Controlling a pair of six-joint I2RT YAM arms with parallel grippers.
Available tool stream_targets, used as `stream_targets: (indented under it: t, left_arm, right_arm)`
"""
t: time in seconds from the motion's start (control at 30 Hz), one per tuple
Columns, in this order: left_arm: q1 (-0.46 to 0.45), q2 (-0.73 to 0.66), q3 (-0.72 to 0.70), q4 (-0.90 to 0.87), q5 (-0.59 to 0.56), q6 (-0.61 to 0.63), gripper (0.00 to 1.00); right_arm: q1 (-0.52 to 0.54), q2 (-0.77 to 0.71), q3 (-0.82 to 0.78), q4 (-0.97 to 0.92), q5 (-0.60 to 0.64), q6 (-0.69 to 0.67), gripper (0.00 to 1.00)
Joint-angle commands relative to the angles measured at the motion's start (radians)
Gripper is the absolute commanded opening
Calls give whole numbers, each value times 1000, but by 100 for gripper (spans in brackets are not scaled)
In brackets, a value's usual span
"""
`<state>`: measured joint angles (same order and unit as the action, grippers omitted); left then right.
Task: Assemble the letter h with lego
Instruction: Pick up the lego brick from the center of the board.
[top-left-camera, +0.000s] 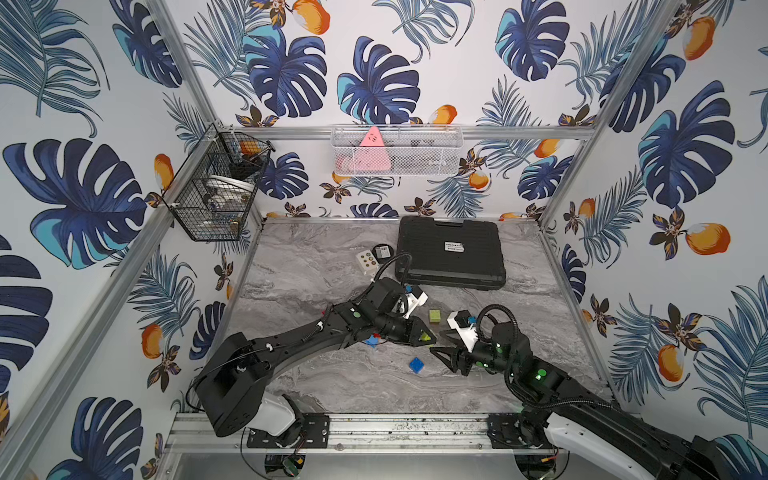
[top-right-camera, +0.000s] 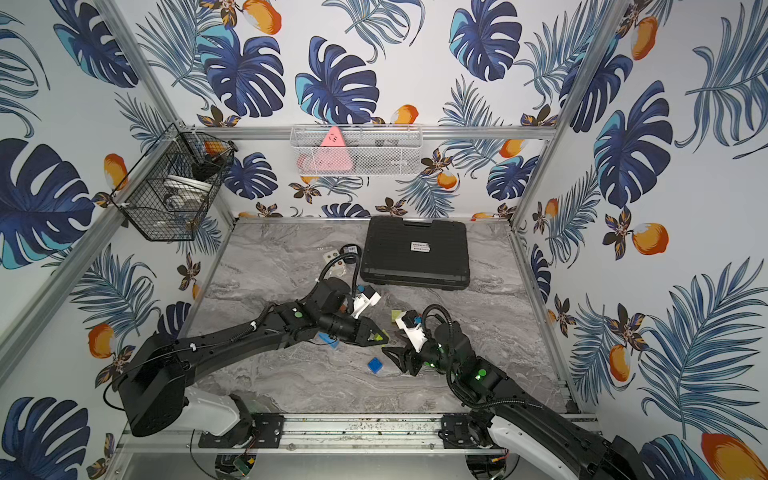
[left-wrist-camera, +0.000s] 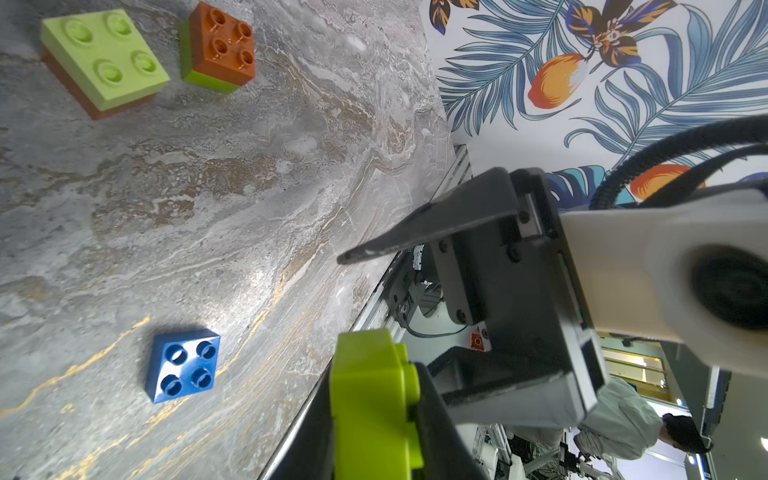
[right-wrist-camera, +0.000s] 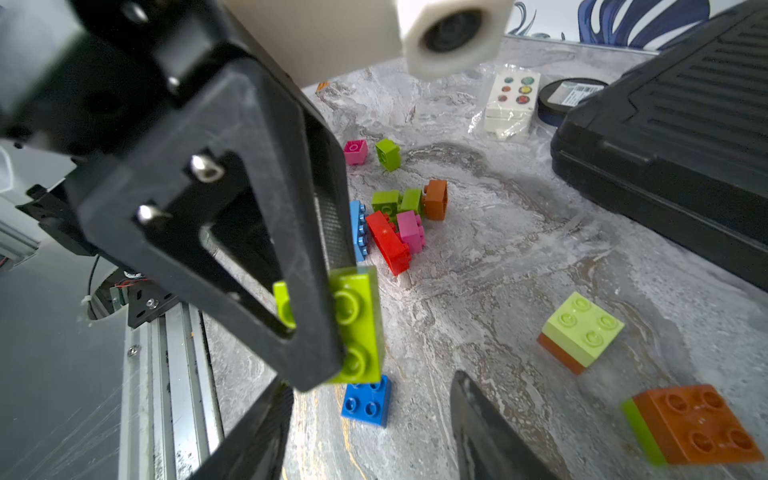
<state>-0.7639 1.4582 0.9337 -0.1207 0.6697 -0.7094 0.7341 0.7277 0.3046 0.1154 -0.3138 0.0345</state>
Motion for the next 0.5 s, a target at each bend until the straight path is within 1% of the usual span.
stream_targets:
  t: [0.0, 0.07, 0.17, 0.23, 0.4, 0.47]
  left_arm:
    - [-1, 11, -10, 50, 52, -39, 21]
    - [-1, 14, -13, 65, 62, -48, 21]
    - [-1, 15, -21, 86, 73, -63, 22]
    - [-2, 17, -22, 93, 75, -70, 23]
    - [-1, 30, -26, 99, 84, -75, 25]
    - [-1, 33, -23, 88, 80, -70, 27]
  right_arm:
    - [13, 4, -1, 103, 37, -43, 59]
    - [24, 24, 6, 100, 61, -56, 56]
    - [40, 49, 13, 124, 79, -66, 48]
    - [50, 62, 16, 136, 86, -73, 46]
    - [78, 64, 11, 149, 108, -95, 36]
    - [83, 62, 13, 130, 113, -98, 32]
